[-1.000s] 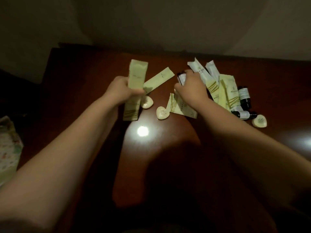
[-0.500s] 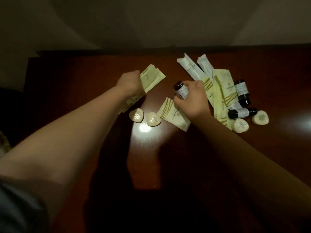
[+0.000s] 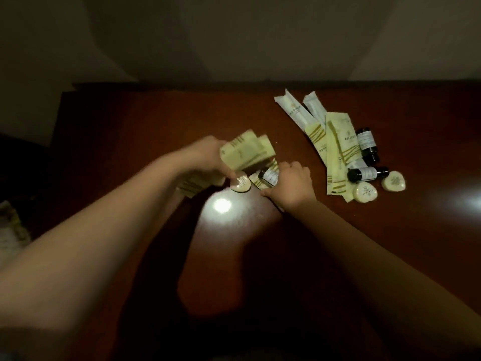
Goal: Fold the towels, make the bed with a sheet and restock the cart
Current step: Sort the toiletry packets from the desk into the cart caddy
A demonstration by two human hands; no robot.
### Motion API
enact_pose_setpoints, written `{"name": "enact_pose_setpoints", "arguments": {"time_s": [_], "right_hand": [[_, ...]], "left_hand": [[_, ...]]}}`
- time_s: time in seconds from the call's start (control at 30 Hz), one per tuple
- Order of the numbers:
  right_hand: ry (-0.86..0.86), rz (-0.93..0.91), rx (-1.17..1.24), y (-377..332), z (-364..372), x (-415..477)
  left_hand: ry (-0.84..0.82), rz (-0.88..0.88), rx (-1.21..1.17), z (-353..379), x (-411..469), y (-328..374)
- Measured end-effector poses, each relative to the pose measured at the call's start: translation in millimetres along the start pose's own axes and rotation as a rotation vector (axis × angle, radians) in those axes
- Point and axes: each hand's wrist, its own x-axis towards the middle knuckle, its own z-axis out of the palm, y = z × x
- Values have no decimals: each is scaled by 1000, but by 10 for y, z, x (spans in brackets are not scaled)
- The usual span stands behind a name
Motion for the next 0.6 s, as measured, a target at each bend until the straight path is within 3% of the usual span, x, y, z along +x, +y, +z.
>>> {"name": "enact_pose_setpoints", "arguments": {"time_s": [0.17, 0.37, 0.6], "right_hand": [[33, 142, 236, 318, -89, -248], [192, 354, 653, 806, -666, -394], [239, 385, 532, 1138, -935, 193]], "left_hand": [[101, 113, 209, 777, 0, 76], [302, 114, 244, 986, 46, 151], [221, -9, 269, 923, 81, 152]]}}
